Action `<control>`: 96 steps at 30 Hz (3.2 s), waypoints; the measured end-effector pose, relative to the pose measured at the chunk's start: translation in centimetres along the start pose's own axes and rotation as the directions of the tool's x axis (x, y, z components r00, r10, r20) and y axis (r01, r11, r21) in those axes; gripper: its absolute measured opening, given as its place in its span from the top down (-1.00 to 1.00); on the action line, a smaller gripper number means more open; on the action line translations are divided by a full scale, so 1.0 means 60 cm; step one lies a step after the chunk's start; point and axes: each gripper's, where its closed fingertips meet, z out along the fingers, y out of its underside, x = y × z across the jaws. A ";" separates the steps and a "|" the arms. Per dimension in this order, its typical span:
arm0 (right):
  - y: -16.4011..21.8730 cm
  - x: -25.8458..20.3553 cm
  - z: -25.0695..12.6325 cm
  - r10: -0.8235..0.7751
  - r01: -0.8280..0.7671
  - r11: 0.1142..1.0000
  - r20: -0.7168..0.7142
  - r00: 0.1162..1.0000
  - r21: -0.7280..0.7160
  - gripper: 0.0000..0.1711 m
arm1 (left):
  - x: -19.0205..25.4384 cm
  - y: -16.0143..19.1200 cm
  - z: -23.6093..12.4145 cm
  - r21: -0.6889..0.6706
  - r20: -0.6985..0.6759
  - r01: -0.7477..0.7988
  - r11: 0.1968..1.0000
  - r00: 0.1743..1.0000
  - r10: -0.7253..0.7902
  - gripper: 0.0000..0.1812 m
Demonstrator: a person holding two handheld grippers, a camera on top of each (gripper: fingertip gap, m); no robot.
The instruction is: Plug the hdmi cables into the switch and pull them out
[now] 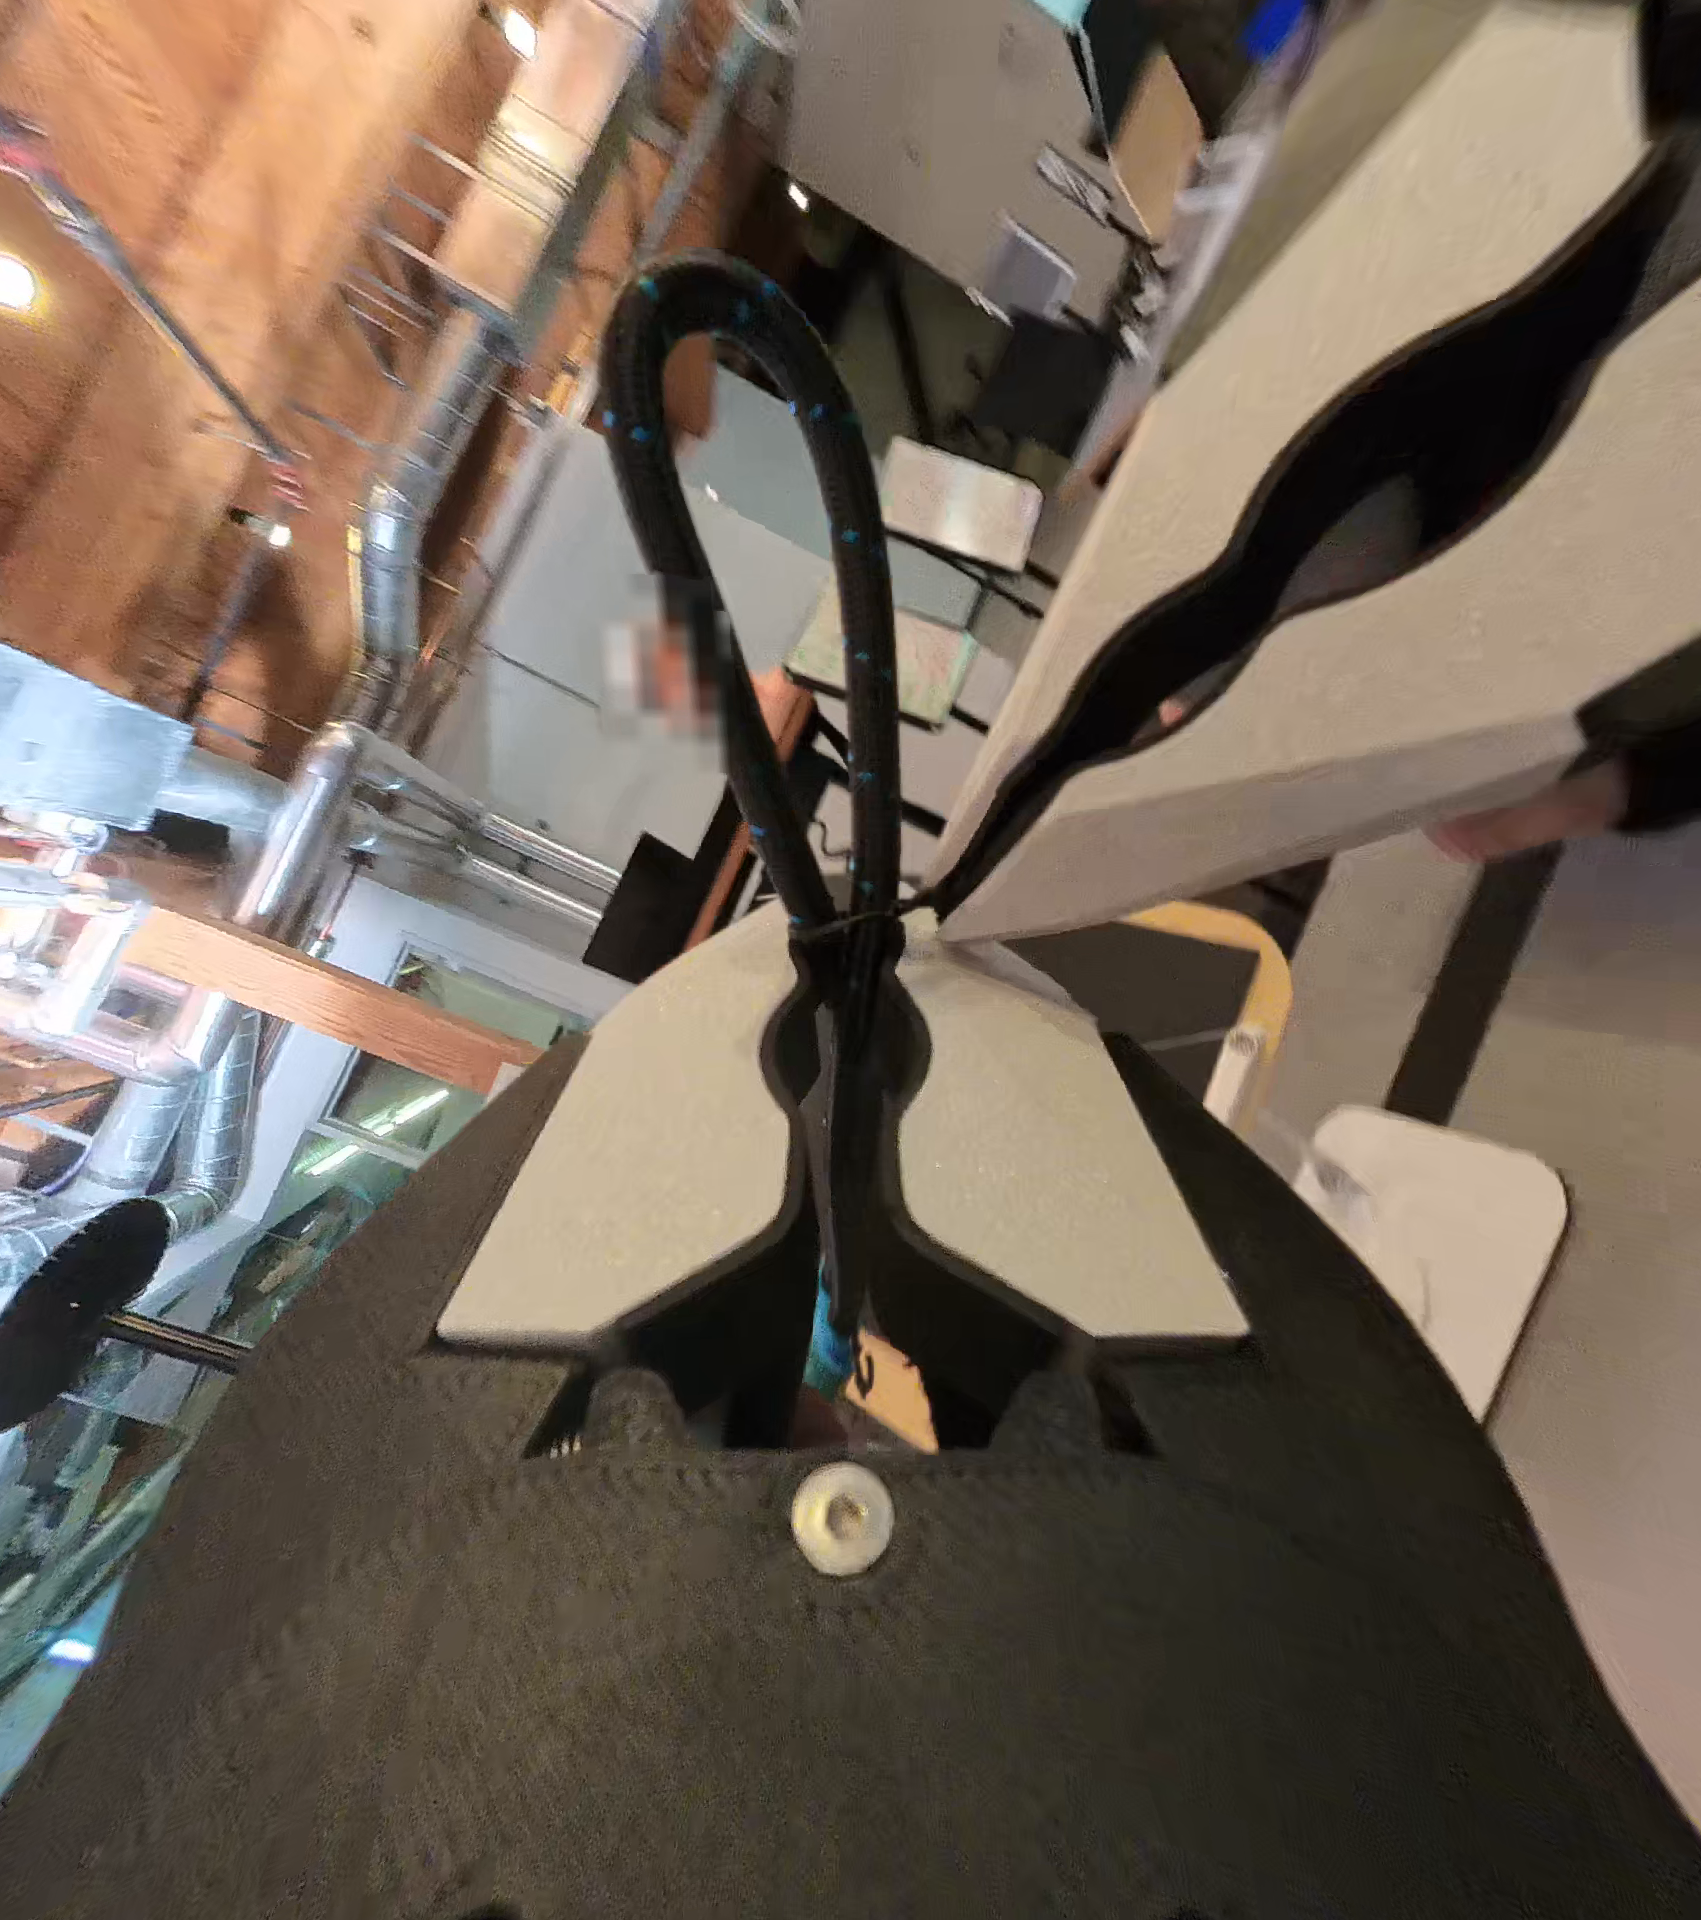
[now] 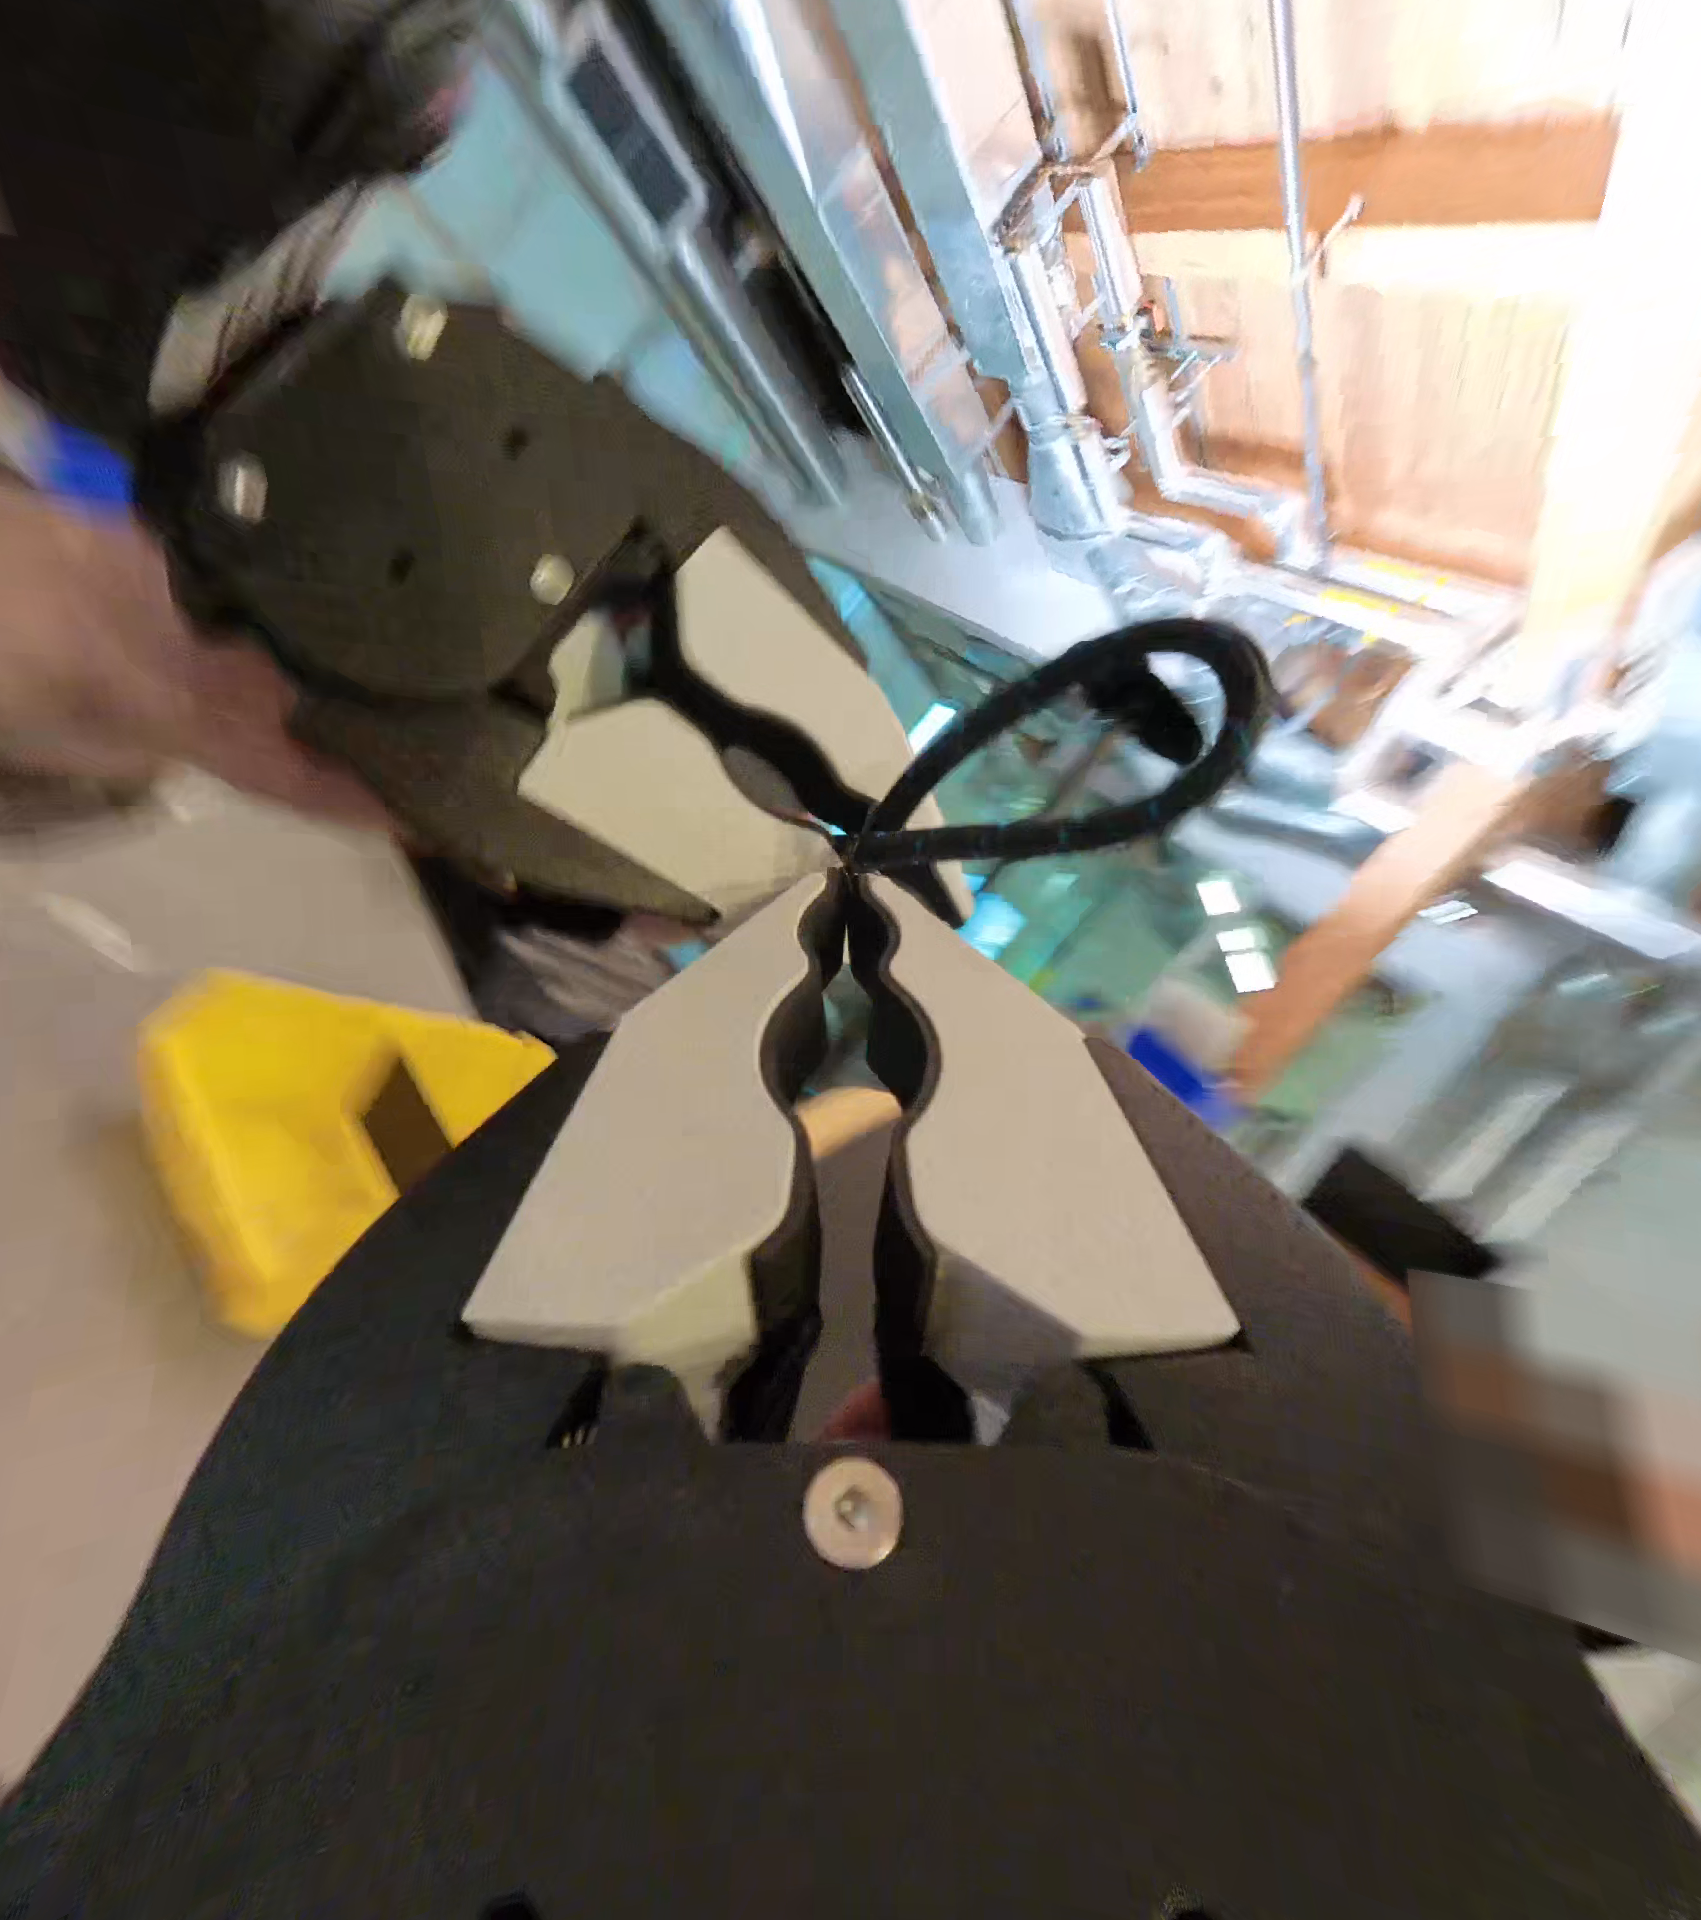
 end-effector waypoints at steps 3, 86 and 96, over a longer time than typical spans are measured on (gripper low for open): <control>-0.008 -0.002 0.004 0.372 -0.379 0.919 0.079 0.925 0.112 1.00 | -0.012 -0.005 -0.008 0.090 0.107 0.042 0.995 0.993 -0.052 0.94; 0.132 -0.158 -0.012 -0.176 0.405 0.733 0.423 0.889 -0.546 0.69 | 0.165 0.183 -0.065 0.051 -0.556 0.495 0.867 0.736 -0.387 0.94; 0.060 -0.175 0.036 0.502 -0.392 0.862 0.435 0.748 -0.321 0.30 | 0.211 0.117 -0.119 0.232 -0.768 0.562 0.794 0.607 -0.205 0.95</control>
